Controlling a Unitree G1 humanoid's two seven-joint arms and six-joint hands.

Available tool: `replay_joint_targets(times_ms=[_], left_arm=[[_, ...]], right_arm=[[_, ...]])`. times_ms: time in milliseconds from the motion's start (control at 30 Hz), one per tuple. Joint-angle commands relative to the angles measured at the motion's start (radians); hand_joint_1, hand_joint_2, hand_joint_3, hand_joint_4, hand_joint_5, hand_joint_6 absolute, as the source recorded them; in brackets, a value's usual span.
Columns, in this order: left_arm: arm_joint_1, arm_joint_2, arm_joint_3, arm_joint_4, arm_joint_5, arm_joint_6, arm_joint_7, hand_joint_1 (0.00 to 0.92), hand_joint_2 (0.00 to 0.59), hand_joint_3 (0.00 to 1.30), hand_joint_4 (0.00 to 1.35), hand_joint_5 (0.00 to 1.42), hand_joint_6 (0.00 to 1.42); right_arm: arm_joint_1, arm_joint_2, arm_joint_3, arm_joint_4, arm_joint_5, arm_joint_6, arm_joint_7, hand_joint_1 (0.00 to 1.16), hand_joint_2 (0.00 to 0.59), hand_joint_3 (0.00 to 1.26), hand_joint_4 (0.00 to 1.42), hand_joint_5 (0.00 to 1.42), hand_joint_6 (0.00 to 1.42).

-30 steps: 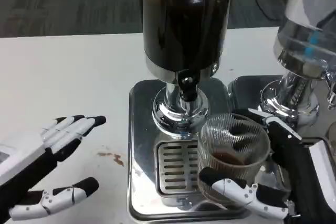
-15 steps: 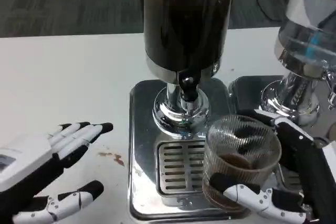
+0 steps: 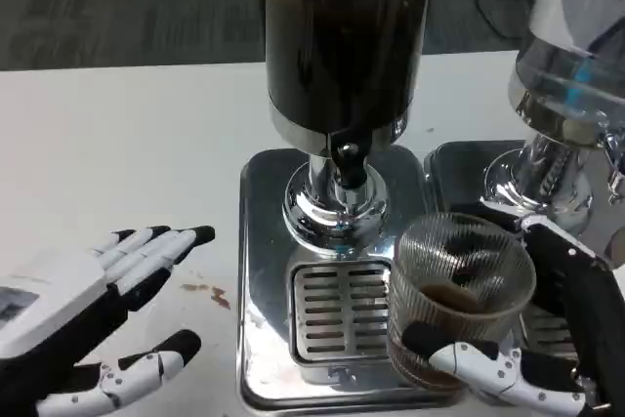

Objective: Grasp the cup under the faucet to collect the drink, then remove the cup.

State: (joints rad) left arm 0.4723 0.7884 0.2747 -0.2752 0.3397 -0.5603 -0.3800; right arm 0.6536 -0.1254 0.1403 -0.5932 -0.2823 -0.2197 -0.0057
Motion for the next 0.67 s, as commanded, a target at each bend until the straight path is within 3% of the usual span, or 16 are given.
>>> replay_joint_targets(times_ms=[33, 667], left_arm=[[0.008, -0.008, 0.005, -0.018, 0.013, 0.016, -0.010, 0.000, 0.341, 0.00, 0.00, 0.00, 0.00], [0.015, -0.026, 0.003, -0.024, 0.020, 0.019, -0.006, 0.000, 0.348, 0.00, 0.00, 0.00, 0.00]], right_arm=[[-0.017, 0.005, -0.013, -0.022, 0.024, -0.015, 0.003, 1.03, 0.130, 0.48, 0.56, 0.84, 1.27], [-0.019, 0.000, -0.022, -0.030, 0.019, -0.025, 0.017, 1.02, 0.129, 0.48, 0.57, 0.84, 1.27]])
